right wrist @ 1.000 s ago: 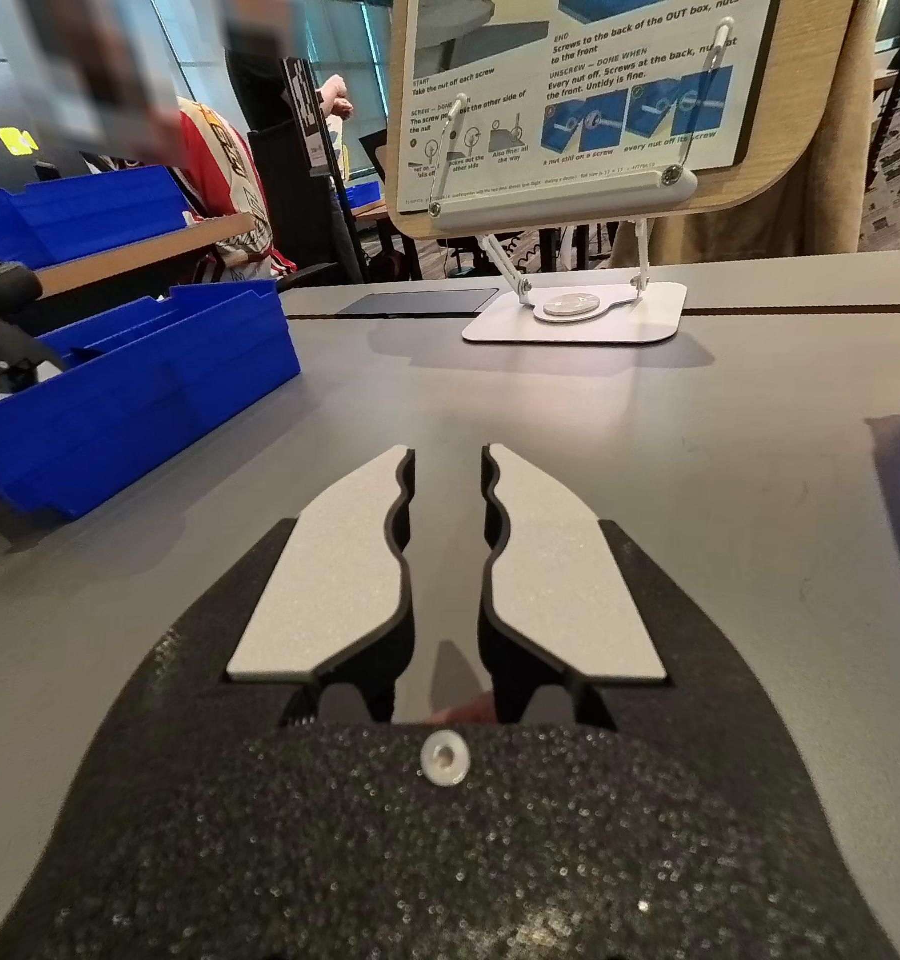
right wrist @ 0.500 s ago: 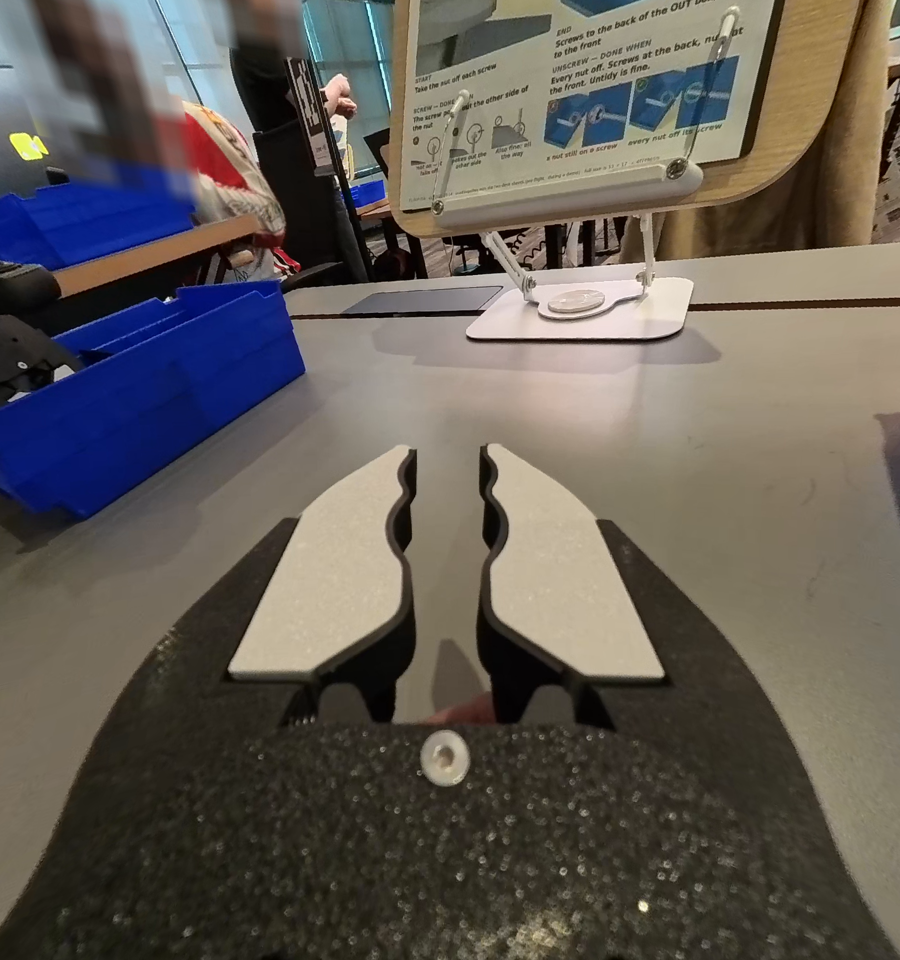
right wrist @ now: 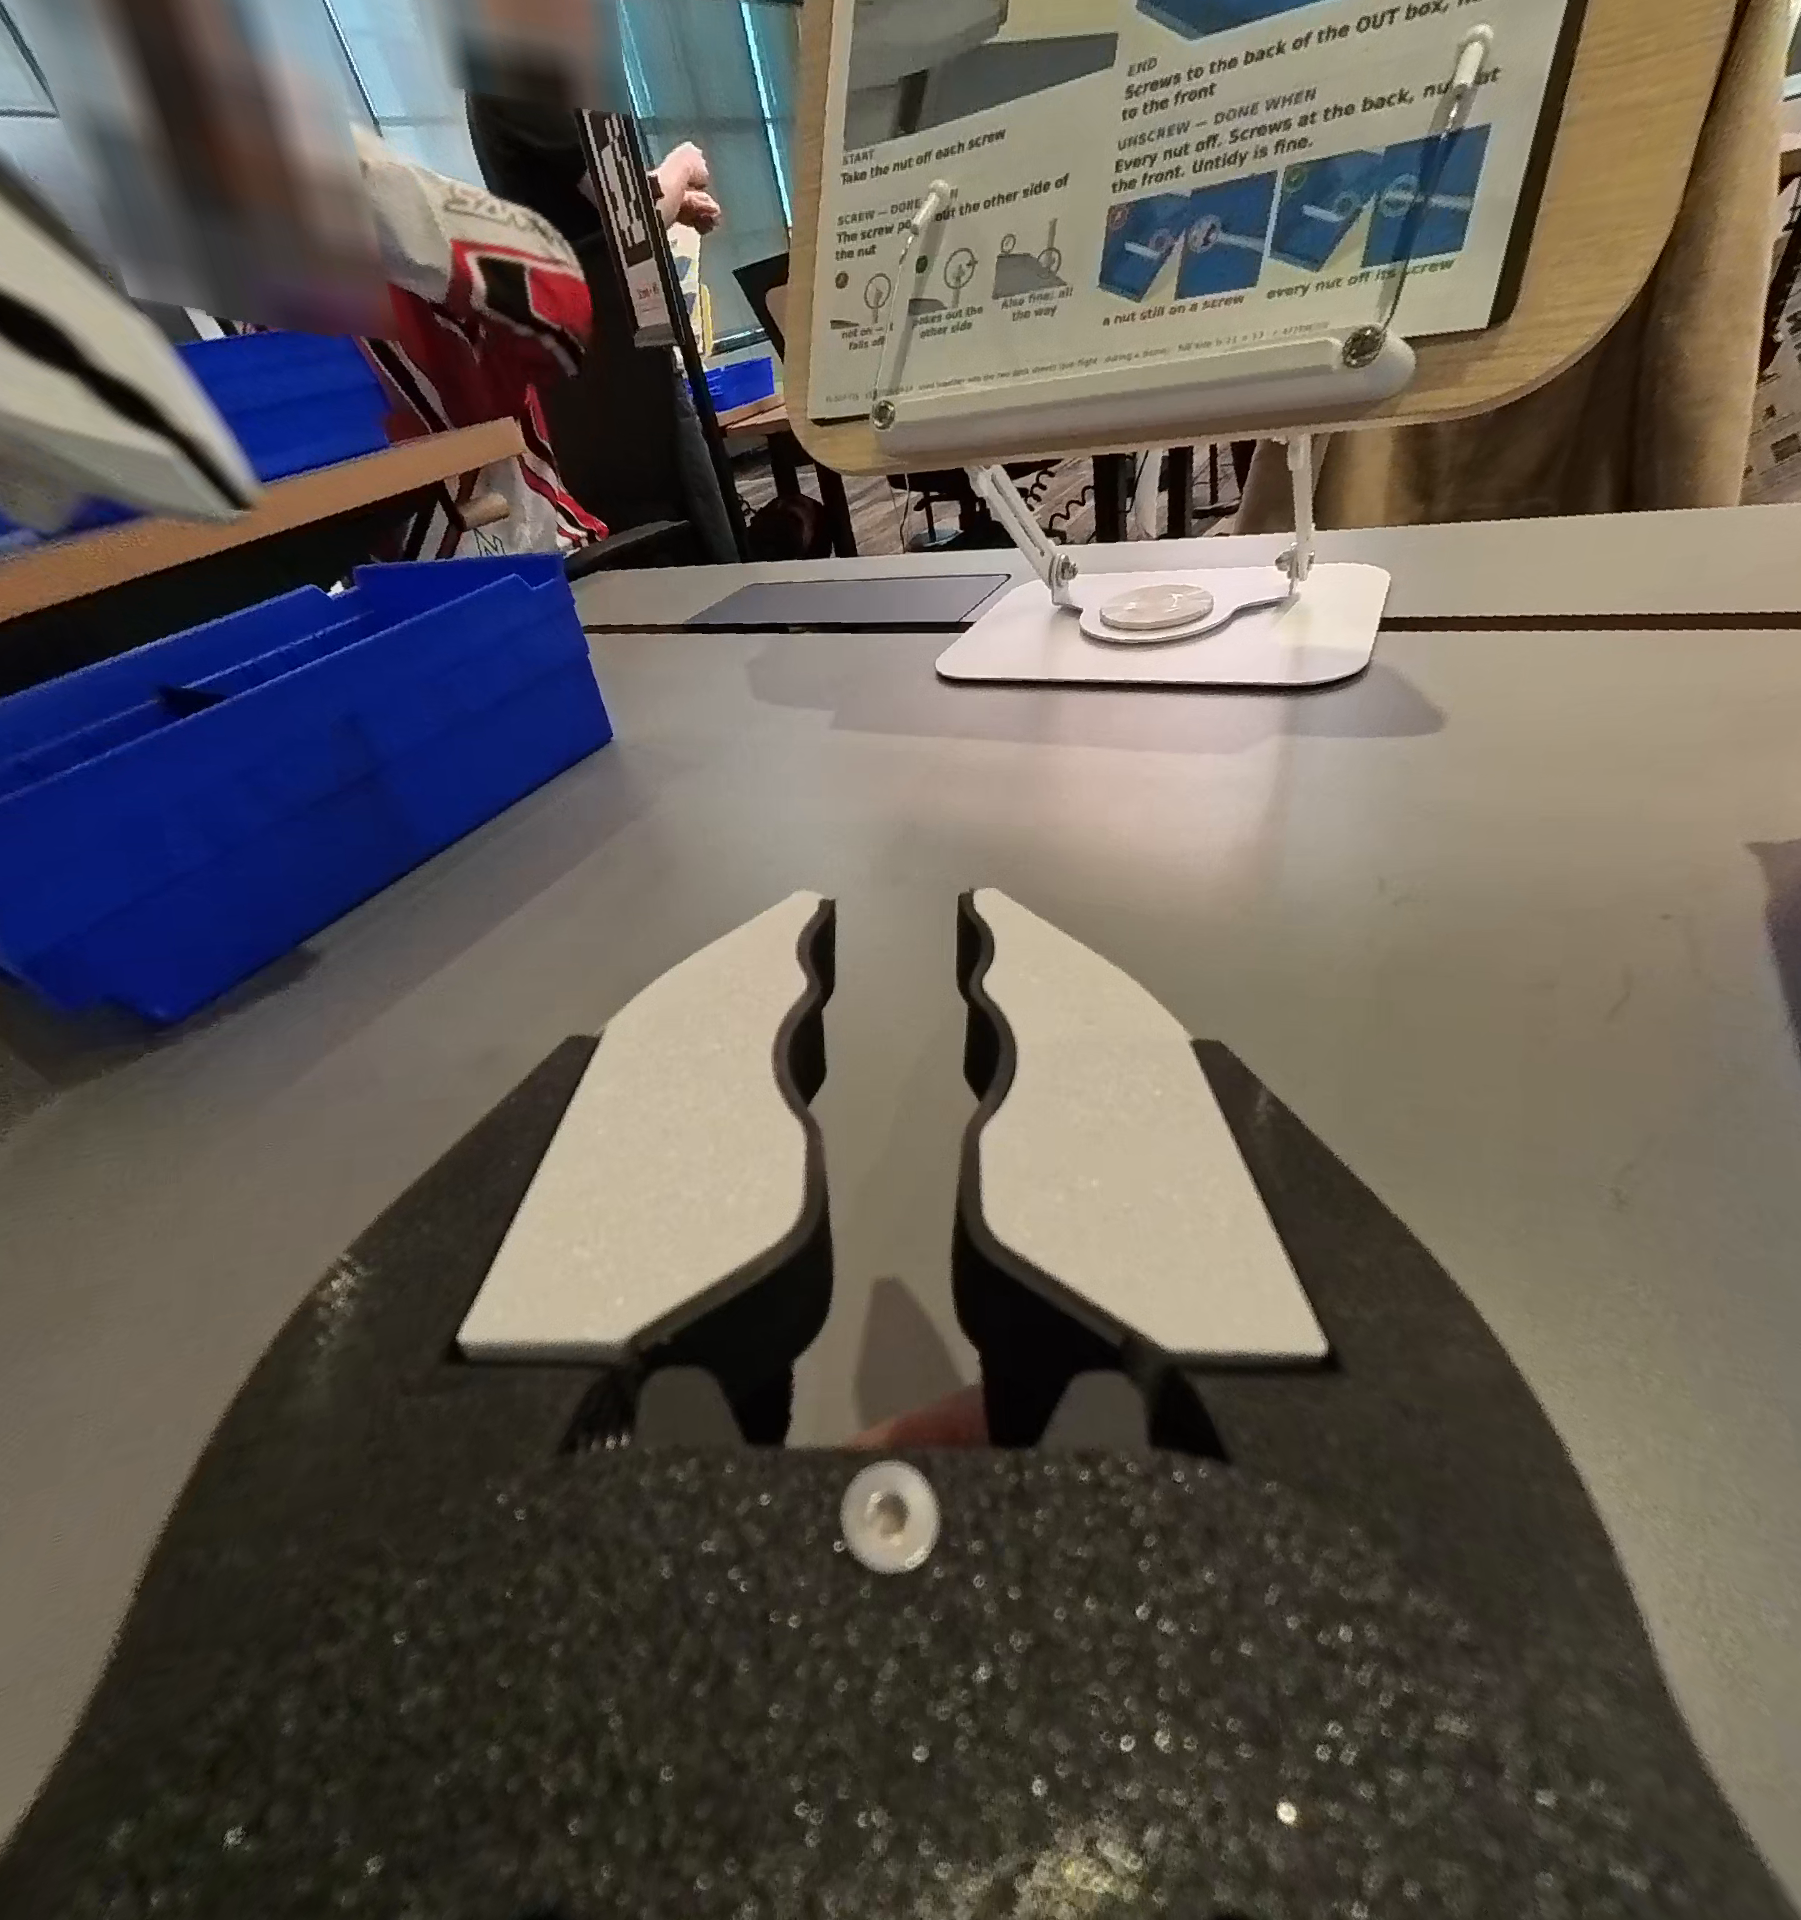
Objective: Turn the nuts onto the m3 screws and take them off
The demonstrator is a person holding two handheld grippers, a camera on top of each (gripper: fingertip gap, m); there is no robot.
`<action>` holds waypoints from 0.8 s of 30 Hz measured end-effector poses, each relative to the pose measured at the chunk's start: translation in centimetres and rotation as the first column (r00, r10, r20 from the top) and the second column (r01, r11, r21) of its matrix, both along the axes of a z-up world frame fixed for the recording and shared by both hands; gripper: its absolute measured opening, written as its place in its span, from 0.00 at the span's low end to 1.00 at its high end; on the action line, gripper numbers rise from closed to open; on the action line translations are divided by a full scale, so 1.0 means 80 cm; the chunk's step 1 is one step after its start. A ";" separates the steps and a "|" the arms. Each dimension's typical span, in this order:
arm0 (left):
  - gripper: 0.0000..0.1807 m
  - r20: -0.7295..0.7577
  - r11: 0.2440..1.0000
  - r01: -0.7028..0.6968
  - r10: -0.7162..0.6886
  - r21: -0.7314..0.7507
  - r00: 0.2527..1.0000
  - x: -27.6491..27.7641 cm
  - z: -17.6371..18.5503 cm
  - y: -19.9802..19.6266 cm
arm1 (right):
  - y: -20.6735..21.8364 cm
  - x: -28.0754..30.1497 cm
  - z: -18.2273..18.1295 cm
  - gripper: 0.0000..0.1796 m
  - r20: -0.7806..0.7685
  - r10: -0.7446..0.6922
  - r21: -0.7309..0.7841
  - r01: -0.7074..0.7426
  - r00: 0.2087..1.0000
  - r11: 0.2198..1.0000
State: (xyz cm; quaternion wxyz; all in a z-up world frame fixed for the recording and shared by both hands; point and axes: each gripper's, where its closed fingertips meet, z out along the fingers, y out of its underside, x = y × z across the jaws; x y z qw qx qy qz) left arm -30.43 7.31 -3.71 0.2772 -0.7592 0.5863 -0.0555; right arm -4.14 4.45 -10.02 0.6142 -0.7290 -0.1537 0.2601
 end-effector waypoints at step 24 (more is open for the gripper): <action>0.03 -0.217 0.957 0.136 -0.193 -0.255 0.957 0.208 -0.191 0.129 | -0.006 -0.003 0.005 0.11 0.020 0.002 0.047 -0.003 1.000 0.999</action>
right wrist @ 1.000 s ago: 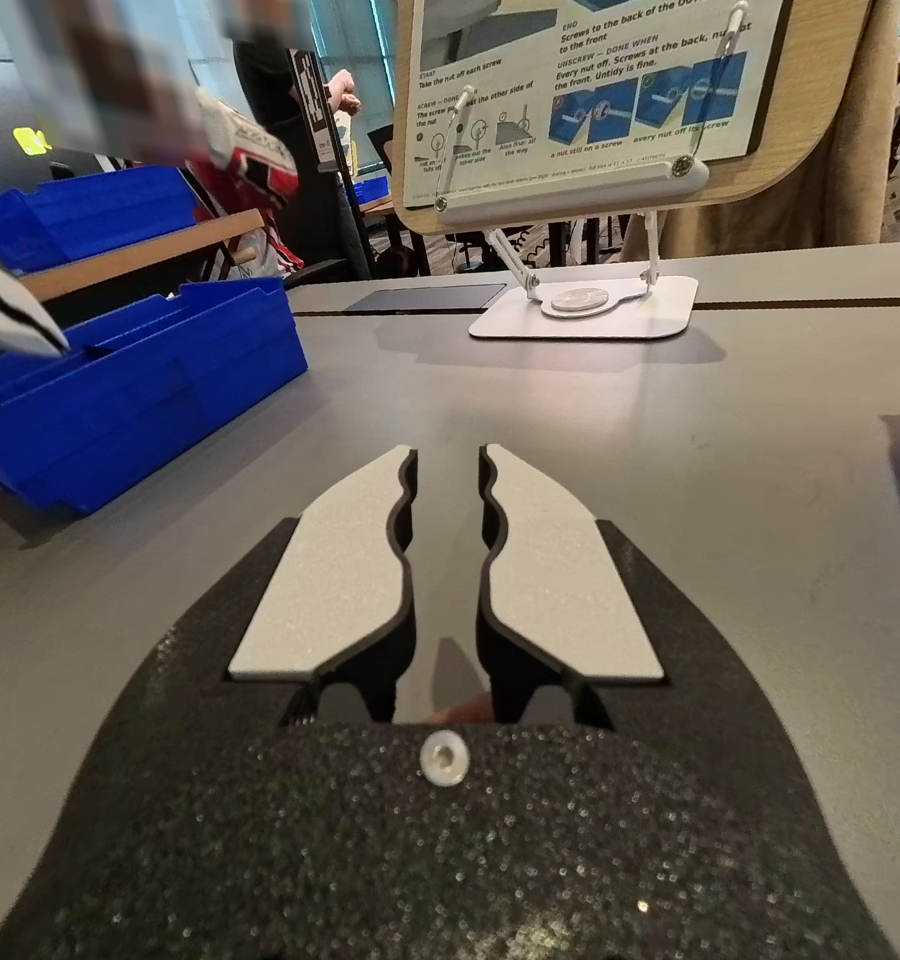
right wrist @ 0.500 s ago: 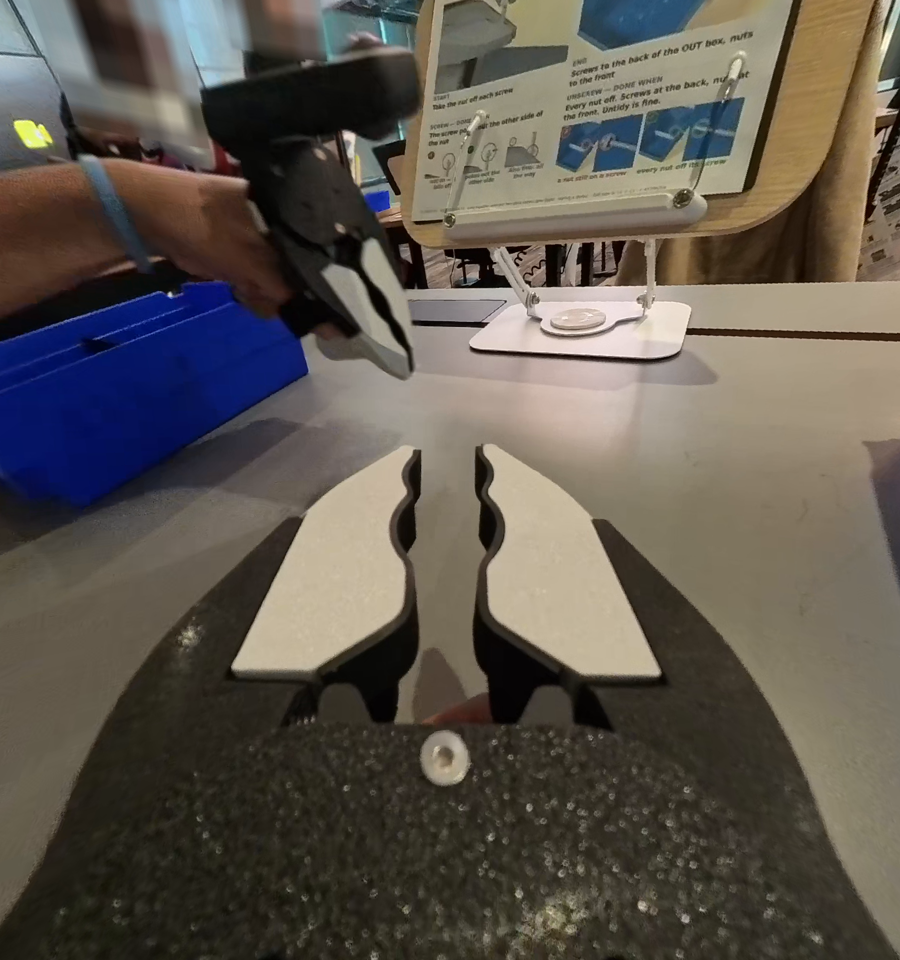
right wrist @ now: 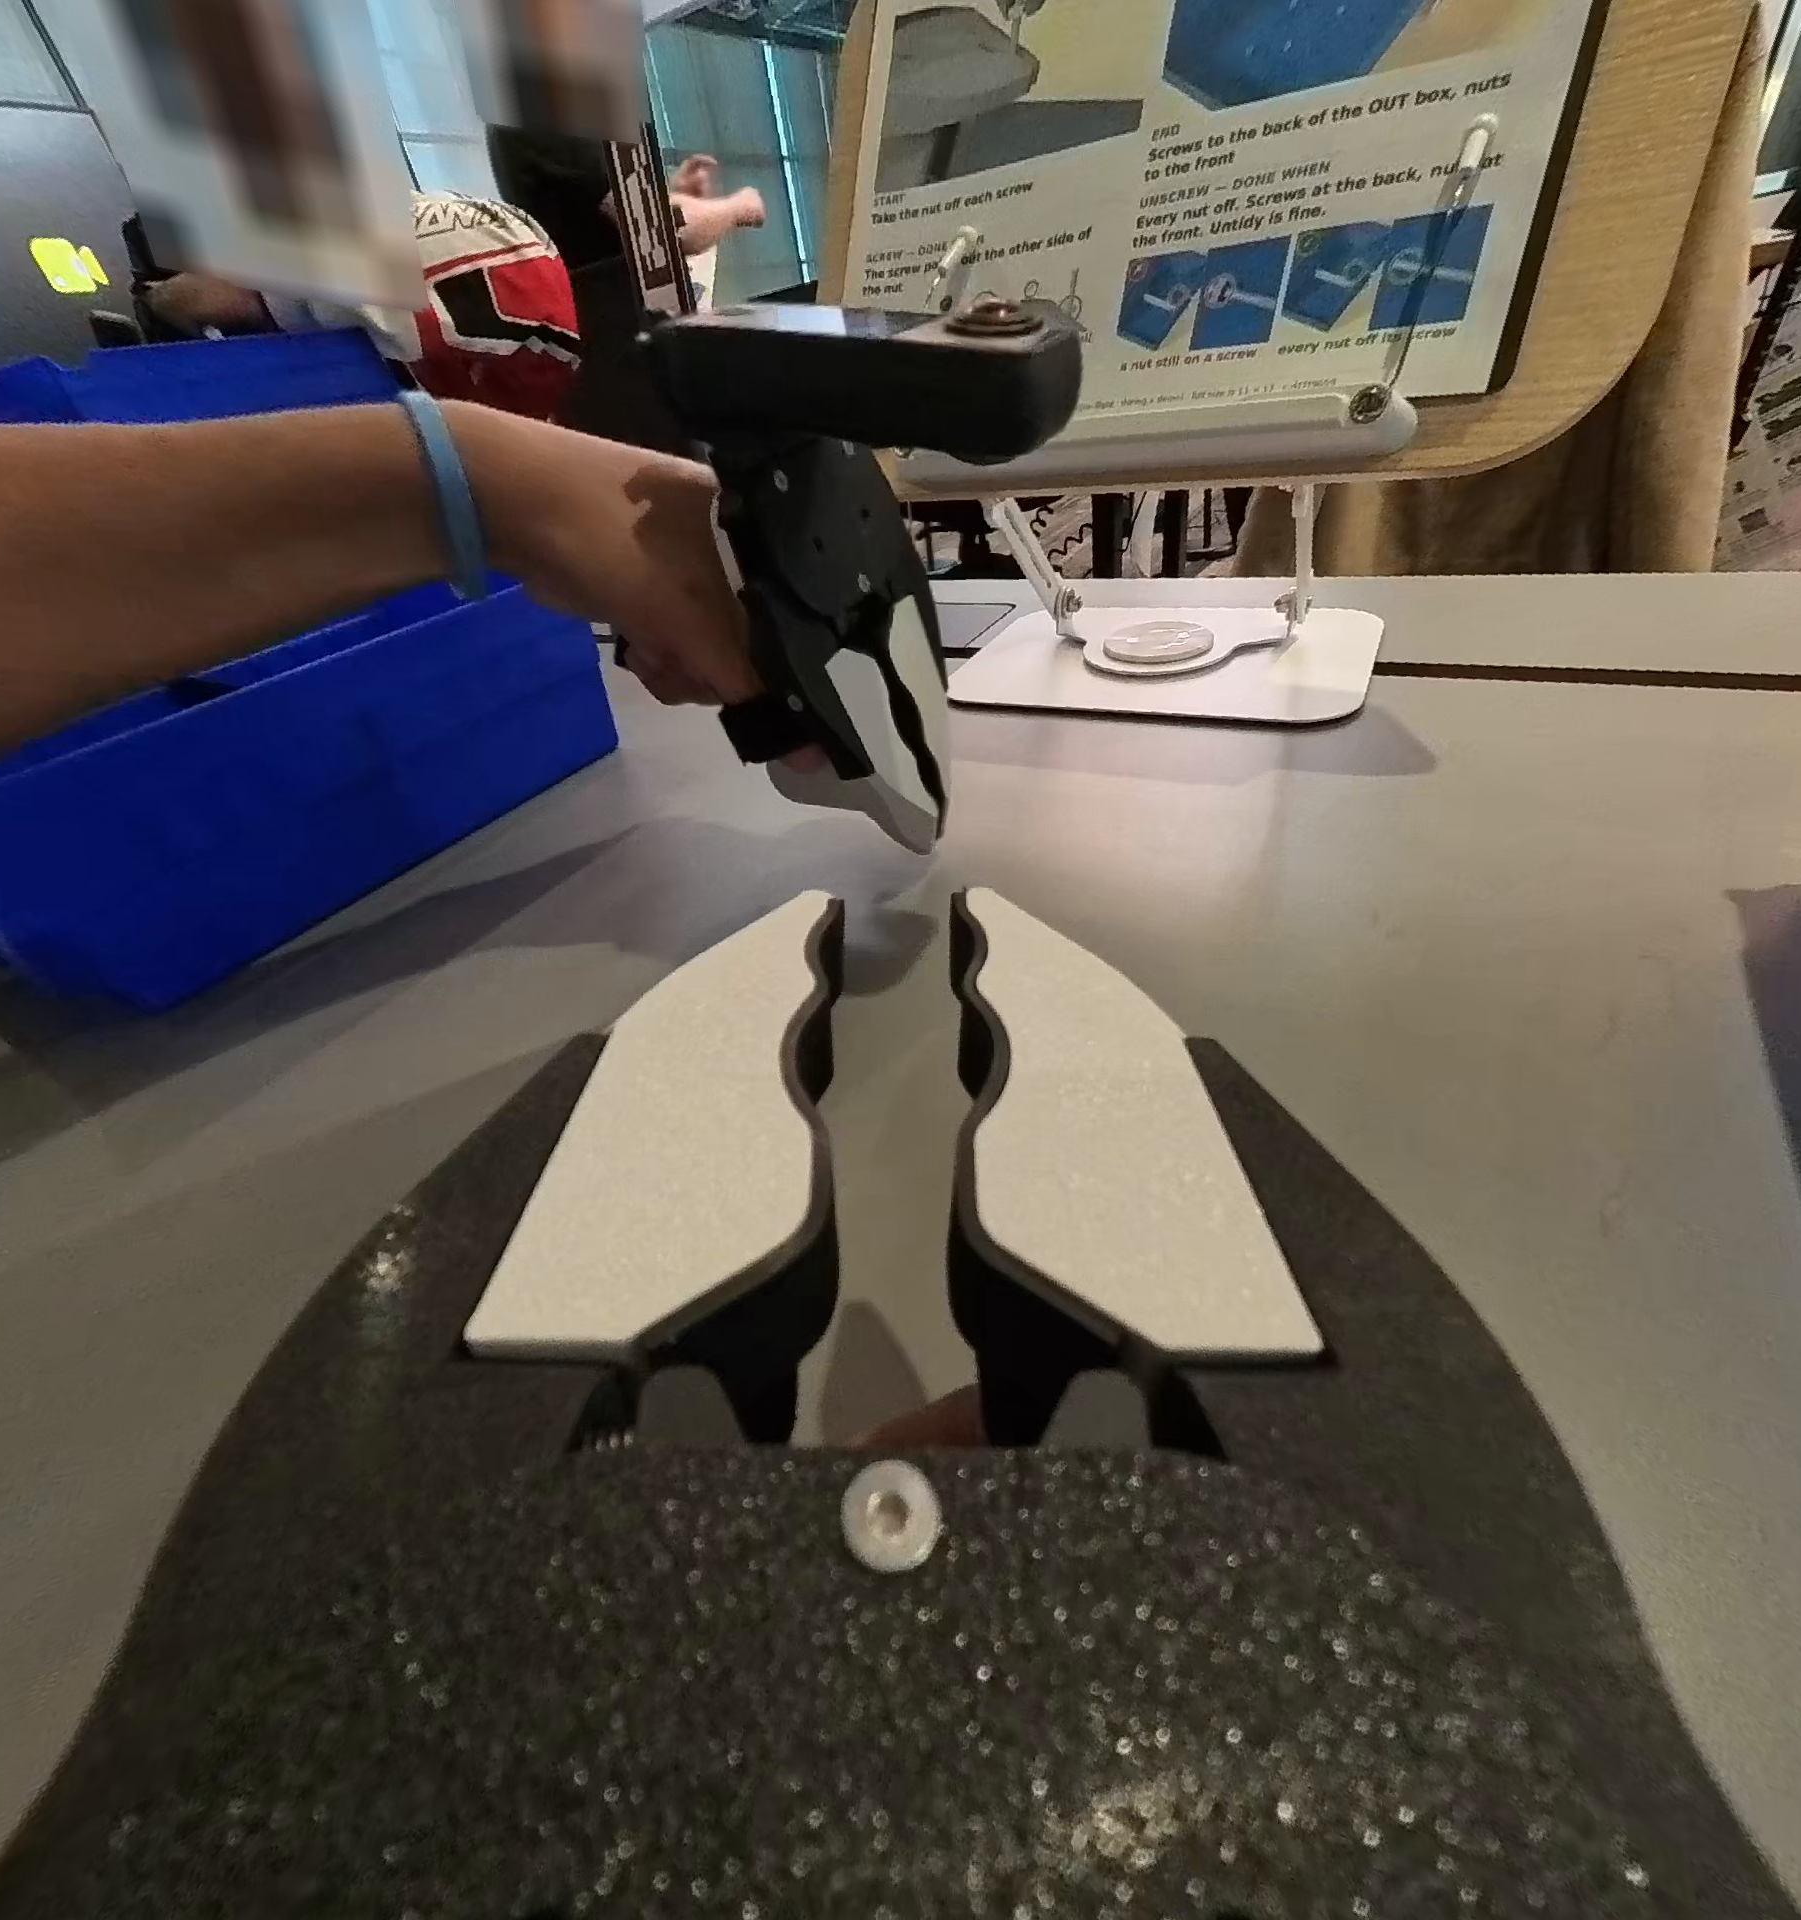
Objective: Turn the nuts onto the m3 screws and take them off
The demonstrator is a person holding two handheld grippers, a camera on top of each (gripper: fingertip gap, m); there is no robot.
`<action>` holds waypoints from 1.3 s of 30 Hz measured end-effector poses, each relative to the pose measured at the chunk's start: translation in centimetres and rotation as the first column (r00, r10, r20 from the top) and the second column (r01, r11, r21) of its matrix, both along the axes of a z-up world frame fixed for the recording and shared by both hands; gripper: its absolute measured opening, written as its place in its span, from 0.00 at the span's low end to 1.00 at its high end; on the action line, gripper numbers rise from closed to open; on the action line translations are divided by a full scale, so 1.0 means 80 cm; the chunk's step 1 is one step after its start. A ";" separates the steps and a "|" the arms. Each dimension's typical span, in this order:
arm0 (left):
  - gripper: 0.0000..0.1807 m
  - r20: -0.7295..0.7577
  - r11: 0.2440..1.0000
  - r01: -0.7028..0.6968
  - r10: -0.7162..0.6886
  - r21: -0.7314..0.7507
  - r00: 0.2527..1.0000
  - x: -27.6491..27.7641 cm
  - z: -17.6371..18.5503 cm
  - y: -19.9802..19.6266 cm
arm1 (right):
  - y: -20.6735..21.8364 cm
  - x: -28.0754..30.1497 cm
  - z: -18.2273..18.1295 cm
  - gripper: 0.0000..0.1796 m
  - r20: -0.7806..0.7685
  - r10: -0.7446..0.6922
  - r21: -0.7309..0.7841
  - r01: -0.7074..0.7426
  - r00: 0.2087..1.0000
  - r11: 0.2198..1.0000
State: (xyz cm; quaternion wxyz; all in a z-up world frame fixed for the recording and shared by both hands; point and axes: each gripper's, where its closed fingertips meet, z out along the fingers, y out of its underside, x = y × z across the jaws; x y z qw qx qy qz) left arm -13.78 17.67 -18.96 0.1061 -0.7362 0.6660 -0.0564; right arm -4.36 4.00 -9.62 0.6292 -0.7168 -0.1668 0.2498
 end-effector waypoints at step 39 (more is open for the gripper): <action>0.15 0.890 0.212 -0.968 0.404 0.135 0.212 -0.258 0.163 -0.293 | 0.002 -0.005 -0.006 0.09 0.010 0.026 -0.036 -0.026 1.000 0.999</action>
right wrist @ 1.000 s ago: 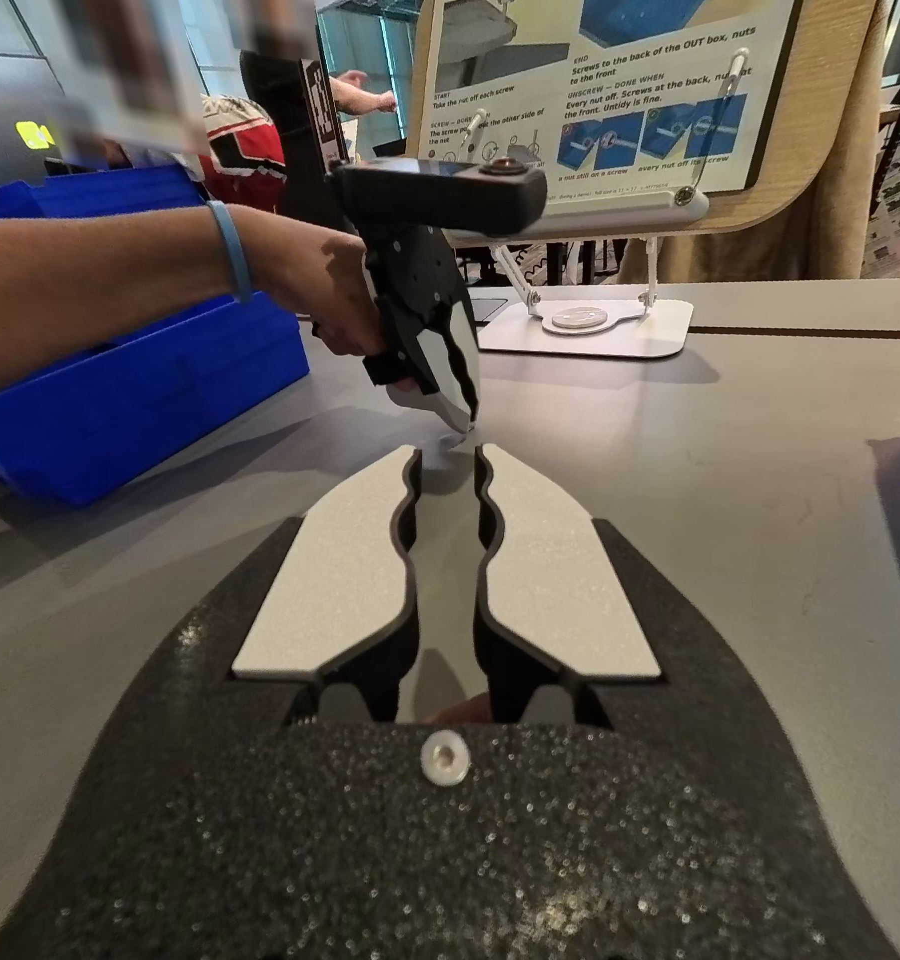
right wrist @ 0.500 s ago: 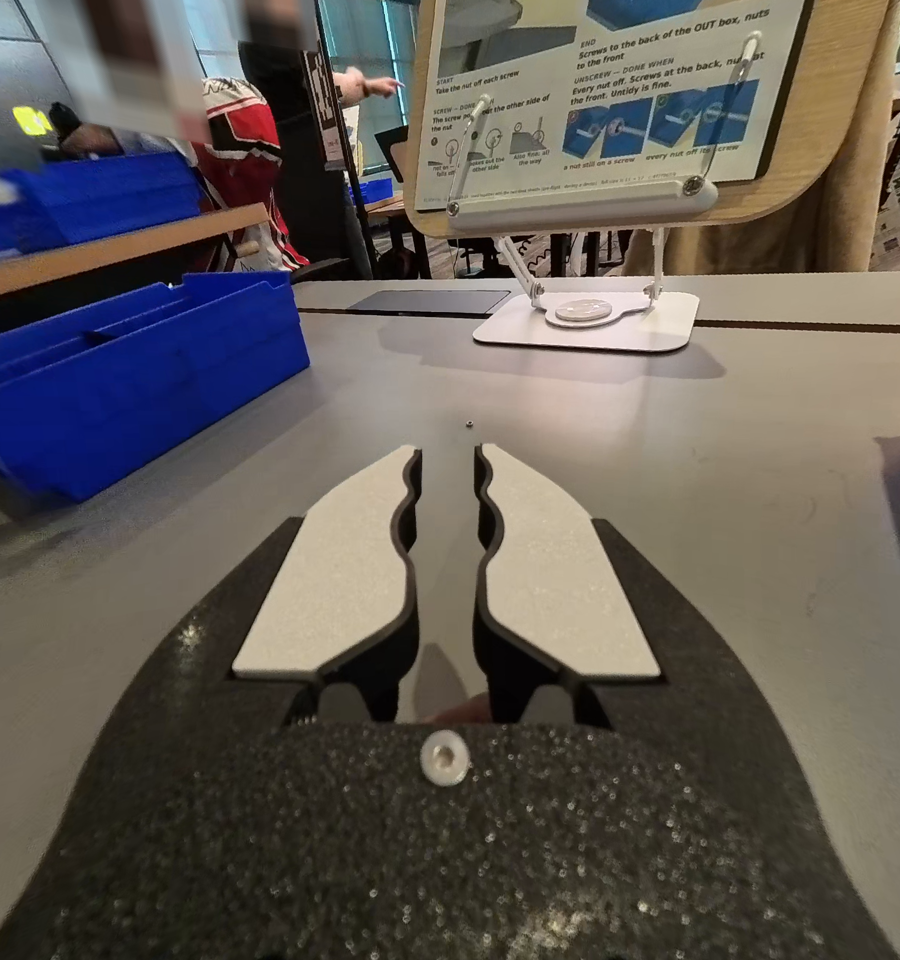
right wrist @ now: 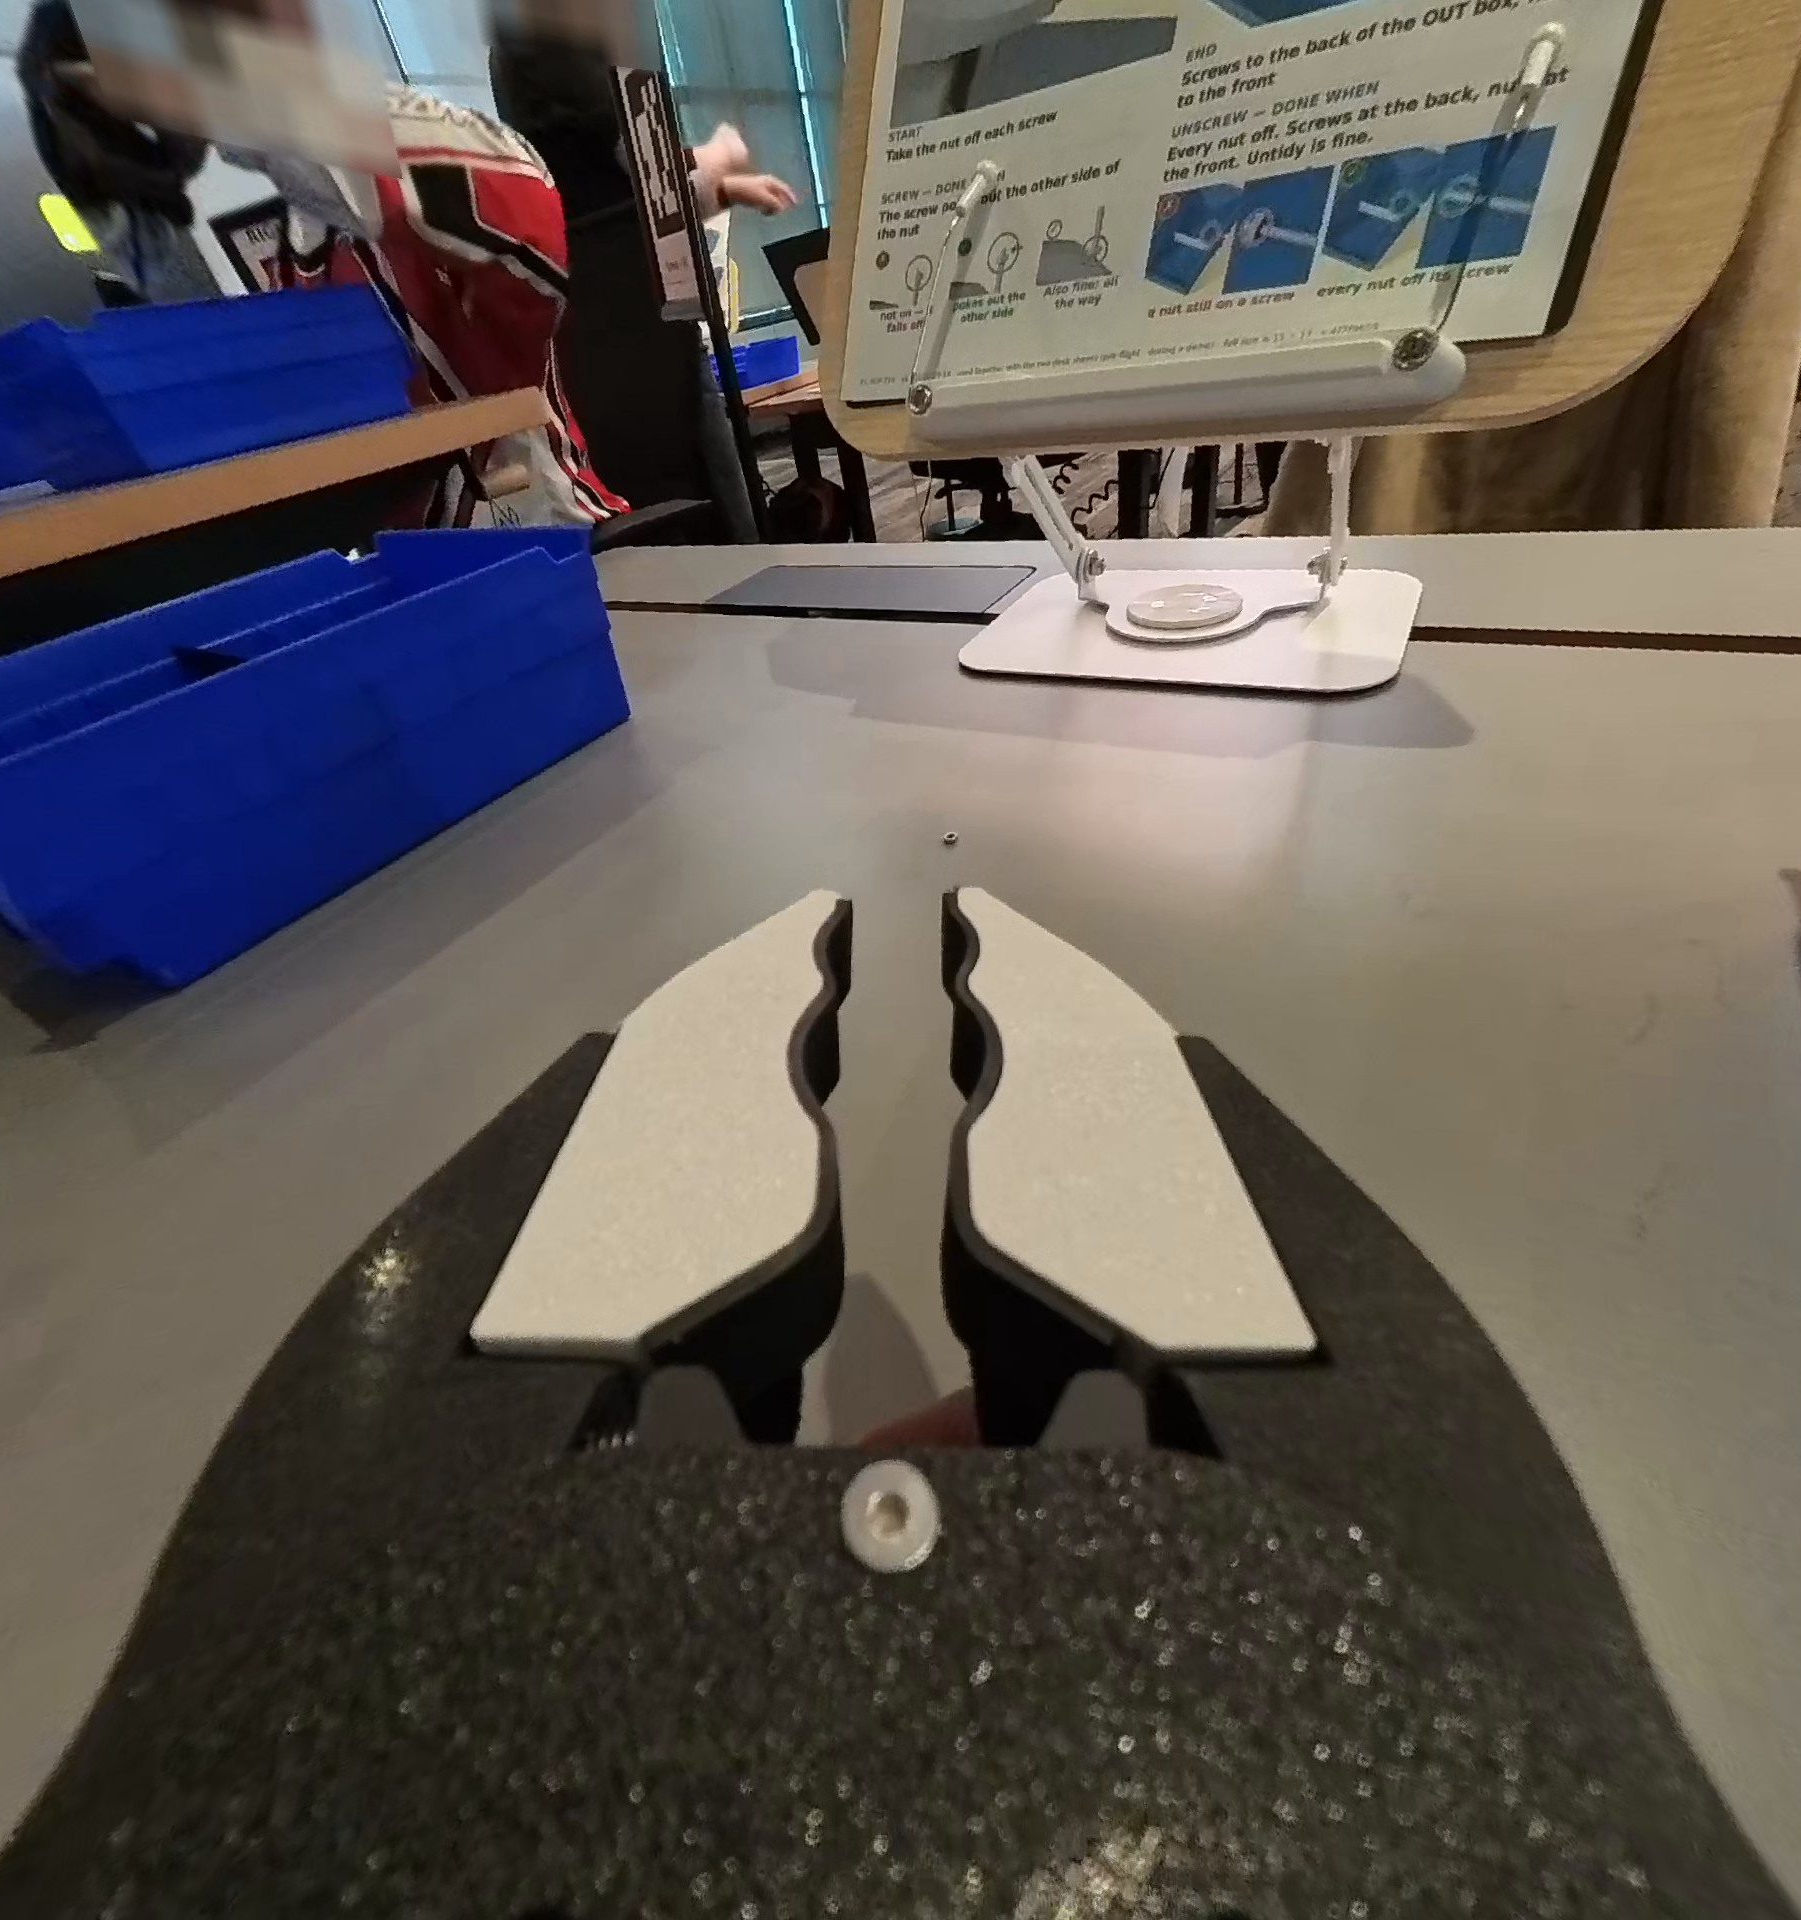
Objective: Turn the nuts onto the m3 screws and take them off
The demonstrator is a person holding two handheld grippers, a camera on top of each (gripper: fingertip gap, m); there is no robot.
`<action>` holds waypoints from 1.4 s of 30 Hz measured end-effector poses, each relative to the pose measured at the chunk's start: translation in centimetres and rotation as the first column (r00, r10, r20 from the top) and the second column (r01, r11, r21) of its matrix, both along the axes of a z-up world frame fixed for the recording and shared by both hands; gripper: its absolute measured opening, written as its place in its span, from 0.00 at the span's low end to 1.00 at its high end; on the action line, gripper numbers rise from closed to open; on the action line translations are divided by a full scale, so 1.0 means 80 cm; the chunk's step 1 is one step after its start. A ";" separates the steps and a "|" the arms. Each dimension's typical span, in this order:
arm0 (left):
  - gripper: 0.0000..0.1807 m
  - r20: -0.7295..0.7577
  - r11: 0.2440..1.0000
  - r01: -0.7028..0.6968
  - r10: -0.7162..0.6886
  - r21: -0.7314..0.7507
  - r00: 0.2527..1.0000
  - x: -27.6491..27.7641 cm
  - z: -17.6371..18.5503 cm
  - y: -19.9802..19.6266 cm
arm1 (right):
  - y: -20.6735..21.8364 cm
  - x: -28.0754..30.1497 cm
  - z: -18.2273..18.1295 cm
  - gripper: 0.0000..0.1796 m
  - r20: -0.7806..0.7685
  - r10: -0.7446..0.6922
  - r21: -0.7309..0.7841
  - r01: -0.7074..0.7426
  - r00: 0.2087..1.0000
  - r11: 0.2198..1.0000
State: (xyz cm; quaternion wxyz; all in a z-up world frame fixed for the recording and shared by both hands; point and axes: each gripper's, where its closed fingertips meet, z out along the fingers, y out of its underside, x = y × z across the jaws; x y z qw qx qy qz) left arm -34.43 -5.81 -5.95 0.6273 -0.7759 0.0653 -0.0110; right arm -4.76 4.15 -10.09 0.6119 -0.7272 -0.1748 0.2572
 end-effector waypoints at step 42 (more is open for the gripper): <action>0.12 -0.171 0.406 0.404 -0.847 -0.820 0.503 -0.113 -0.164 0.314 | -0.004 -0.005 0.003 0.07 0.013 0.017 0.028 -0.018 1.000 0.999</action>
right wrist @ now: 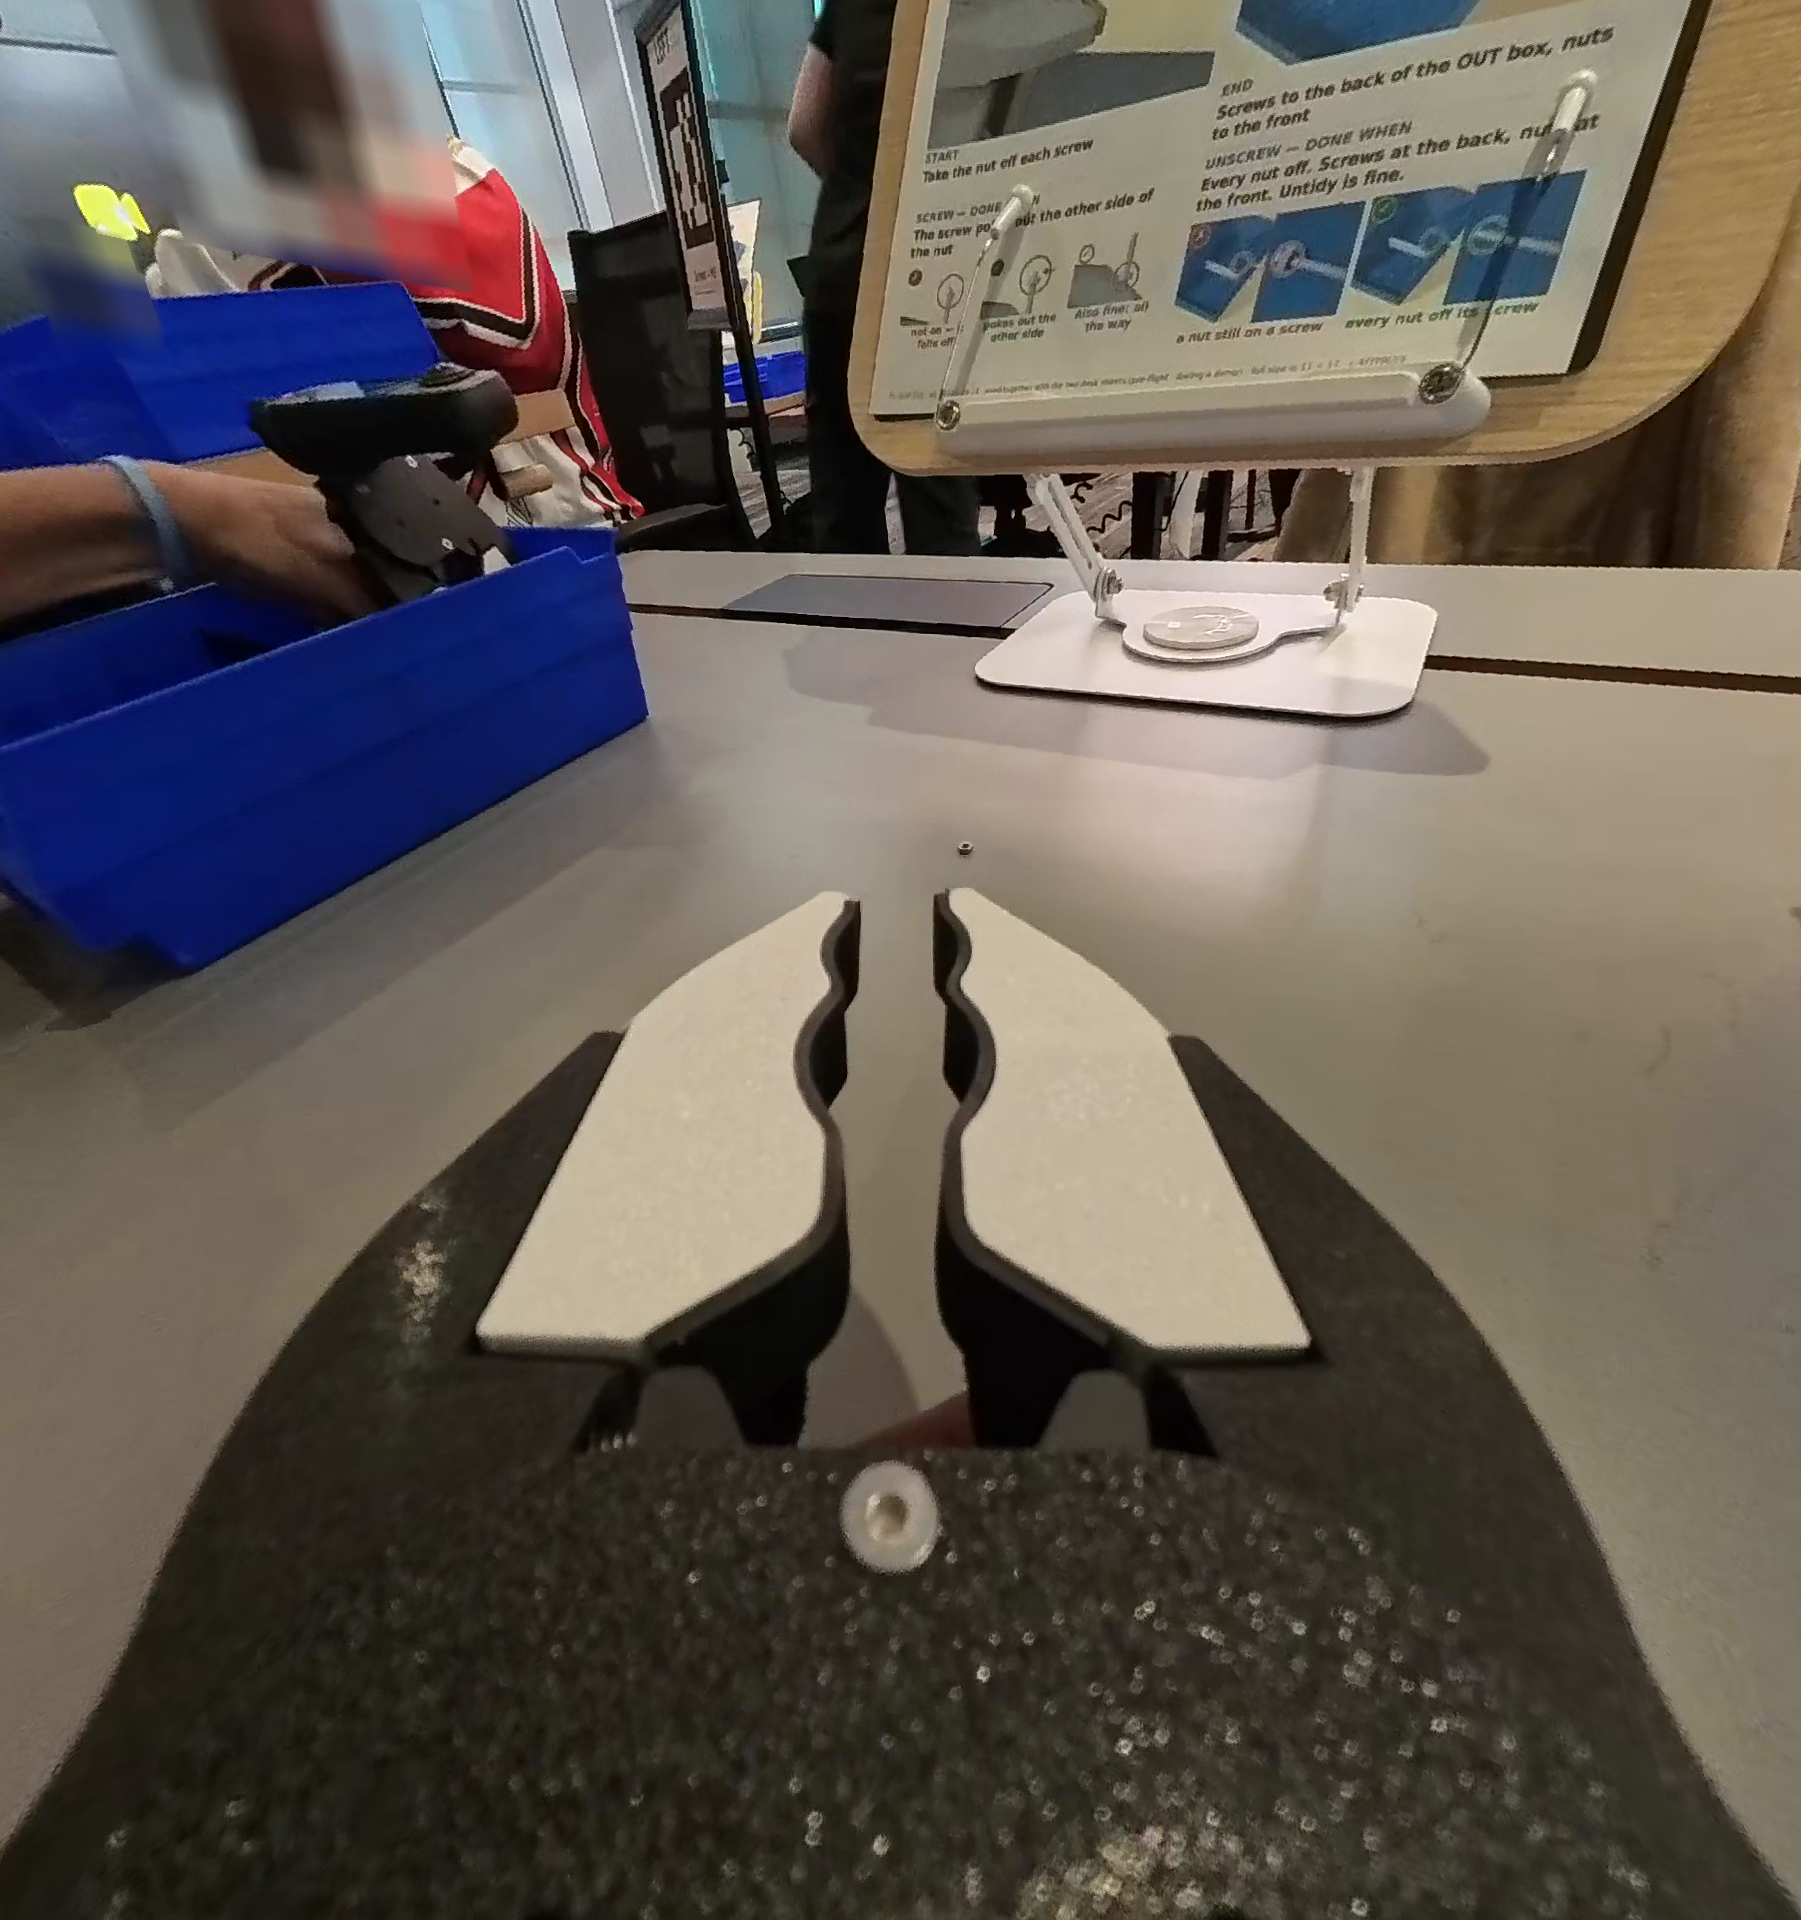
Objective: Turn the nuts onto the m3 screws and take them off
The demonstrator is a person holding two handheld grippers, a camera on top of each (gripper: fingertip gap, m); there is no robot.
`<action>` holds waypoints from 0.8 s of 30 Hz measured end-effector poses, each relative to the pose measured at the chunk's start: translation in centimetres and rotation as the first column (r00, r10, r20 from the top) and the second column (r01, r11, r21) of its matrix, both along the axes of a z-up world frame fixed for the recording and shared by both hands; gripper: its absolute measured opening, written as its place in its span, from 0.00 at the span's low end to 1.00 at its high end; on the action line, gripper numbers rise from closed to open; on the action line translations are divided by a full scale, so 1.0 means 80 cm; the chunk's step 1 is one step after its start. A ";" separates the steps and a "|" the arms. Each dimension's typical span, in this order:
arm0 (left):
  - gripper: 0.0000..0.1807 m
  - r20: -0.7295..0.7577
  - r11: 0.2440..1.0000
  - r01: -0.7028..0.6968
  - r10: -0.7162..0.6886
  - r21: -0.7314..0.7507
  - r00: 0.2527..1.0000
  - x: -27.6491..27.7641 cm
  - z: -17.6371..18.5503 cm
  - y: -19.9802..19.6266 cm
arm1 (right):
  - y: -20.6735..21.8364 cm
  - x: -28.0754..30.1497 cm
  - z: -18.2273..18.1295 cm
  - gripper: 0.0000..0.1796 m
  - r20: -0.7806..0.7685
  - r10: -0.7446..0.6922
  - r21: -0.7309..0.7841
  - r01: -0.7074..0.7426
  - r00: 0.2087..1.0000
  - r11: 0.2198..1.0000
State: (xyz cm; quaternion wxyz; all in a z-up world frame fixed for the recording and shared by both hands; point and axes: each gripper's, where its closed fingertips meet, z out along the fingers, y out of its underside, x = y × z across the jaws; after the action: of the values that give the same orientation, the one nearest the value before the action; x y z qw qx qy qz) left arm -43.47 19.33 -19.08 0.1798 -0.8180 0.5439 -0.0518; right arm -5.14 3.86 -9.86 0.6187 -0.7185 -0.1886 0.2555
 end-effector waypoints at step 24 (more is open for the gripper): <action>0.09 -0.101 0.978 0.132 -0.149 -0.160 0.984 0.007 -0.001 -0.031 | -0.001 0.000 0.002 0.07 -0.018 0.014 0.000 -0.014 1.000 1.000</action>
State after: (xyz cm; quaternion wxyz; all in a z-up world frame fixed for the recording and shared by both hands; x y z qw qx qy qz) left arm -42.90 16.82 -19.13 0.0817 -0.7905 0.6041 -0.0597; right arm -5.18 3.75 -9.73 0.6185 -0.7150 -0.1882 0.2662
